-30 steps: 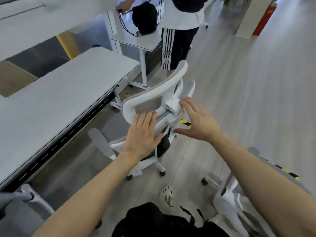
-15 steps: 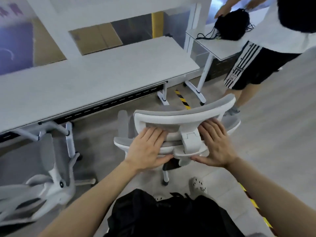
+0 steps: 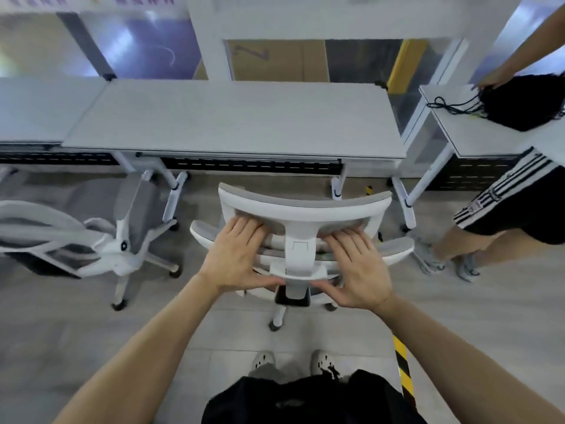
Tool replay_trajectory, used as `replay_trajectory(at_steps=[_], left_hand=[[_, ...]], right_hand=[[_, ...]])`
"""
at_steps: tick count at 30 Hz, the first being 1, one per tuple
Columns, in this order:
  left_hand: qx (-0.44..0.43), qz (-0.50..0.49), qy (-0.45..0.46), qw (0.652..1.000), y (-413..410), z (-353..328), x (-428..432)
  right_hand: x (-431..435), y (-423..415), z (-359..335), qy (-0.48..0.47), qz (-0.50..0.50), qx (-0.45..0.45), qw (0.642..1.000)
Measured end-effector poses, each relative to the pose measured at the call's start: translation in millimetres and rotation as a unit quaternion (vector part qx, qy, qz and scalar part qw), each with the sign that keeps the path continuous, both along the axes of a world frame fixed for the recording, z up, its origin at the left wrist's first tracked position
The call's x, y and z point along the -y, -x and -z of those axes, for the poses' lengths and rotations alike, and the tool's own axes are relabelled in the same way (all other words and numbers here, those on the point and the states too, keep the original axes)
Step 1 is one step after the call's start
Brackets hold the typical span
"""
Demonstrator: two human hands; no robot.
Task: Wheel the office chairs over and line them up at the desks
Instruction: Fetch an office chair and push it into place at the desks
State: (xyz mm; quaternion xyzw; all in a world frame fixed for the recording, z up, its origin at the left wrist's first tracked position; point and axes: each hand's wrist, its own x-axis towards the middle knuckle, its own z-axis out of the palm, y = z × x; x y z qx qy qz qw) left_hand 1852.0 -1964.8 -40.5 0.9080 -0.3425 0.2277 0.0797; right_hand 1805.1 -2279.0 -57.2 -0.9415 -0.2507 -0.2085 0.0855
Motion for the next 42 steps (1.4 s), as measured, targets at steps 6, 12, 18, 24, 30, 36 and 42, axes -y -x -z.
replay_trajectory(at_steps=[6,12,18,24,30,36,42], left_hand=[[-0.027,-0.038,0.011,0.999,12.7,0.9,6.6],[-0.014,-0.054,0.014,0.998,14.0,5.9,-9.7],[-0.029,-0.070,0.024,0.997,-10.8,12.2,-16.5],[-0.050,-0.070,0.018,0.996,-49.4,10.4,-21.5],[-0.041,-0.032,0.036,0.998,-63.9,12.0,-23.1],[-0.028,-0.020,0.049,0.998,-72.5,12.1,-11.0],[-0.026,-0.029,0.054,0.998,-74.0,13.0,6.2]], right_hand=[[4.1,-7.6,-4.3,-0.002,-0.009,-0.003,1.000],[-8.4,-21.8,0.5,0.013,-0.034,-0.001,0.999],[-18.1,-50.8,-2.9,0.024,-0.022,-0.041,0.999],[-34.1,-67.5,-8.3,0.037,0.024,-0.086,0.995],[-38.1,-60.6,1.4,-0.003,0.046,-0.083,0.996],[-27.5,-64.6,4.6,0.019,0.061,-0.079,0.995],[-10.5,-71.9,-0.7,0.025,0.053,-0.083,0.995]])
